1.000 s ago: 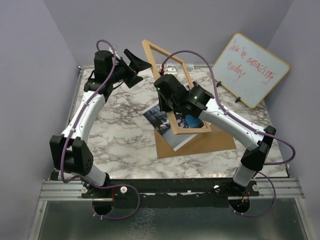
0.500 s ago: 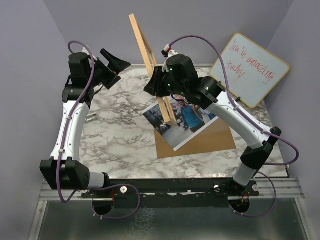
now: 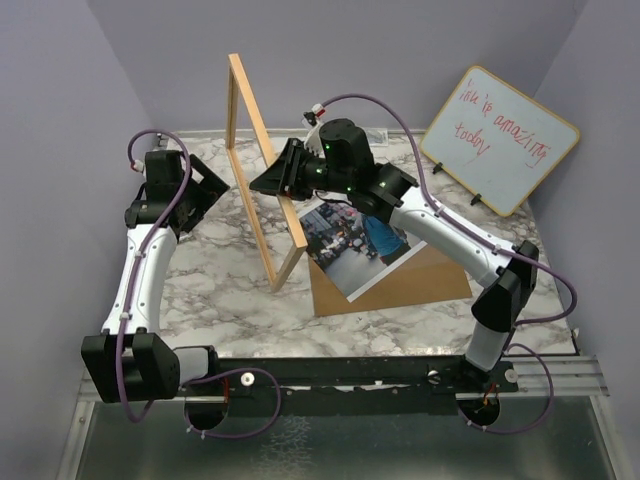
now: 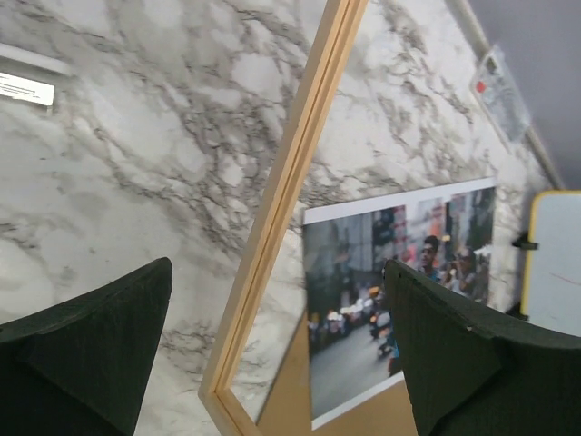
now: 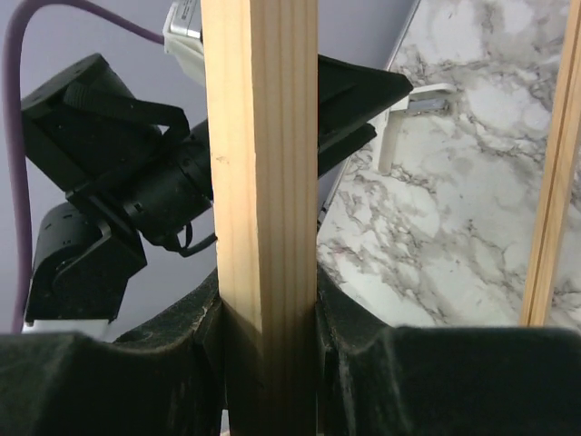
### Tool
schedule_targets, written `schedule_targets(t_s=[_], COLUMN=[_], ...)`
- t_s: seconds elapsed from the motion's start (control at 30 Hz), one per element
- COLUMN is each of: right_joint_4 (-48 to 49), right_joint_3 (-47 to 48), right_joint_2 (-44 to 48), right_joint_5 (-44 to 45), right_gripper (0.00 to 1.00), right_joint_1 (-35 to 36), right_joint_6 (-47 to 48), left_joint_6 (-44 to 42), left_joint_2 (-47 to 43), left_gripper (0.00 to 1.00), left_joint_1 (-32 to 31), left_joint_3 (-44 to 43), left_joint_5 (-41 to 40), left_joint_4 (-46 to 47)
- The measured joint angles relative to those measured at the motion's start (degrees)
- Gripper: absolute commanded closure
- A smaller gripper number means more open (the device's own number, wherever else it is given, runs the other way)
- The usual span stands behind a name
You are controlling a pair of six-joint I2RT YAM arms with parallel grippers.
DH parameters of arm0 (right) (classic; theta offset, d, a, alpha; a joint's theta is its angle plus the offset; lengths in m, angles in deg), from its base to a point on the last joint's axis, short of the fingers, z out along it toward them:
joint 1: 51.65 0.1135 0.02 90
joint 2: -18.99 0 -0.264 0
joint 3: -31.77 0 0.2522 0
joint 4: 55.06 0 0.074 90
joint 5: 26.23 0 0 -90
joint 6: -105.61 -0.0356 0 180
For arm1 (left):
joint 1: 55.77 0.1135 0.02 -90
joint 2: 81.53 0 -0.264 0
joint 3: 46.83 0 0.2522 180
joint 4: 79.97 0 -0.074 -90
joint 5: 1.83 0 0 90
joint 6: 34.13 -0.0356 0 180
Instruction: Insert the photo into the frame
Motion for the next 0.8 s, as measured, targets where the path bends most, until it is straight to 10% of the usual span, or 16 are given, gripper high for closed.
schedule_targets(t_s=[0.43,0.8], right_joint_4=[34.6,43.9], right_joint_3=[-28.3,-45.2], right_joint_2=[1.1,4.4], right_joint_5=[-7.4,-12.7], right_gripper=[0.75,0.66], right_joint_1=[-7.7,-10.2], right_joint_6=[-21.5,-19.0], left_joint_6=[-5.7,-8.3], left_joint_2=[0.2,6.6], left_gripper=[0.01,0.01], left_joint_1=[0.5,0.7], left_joint_3=[4.0,4.8], left_joint_5=[-9.0,-9.9], left_joint_4=[-3.4,-3.2])
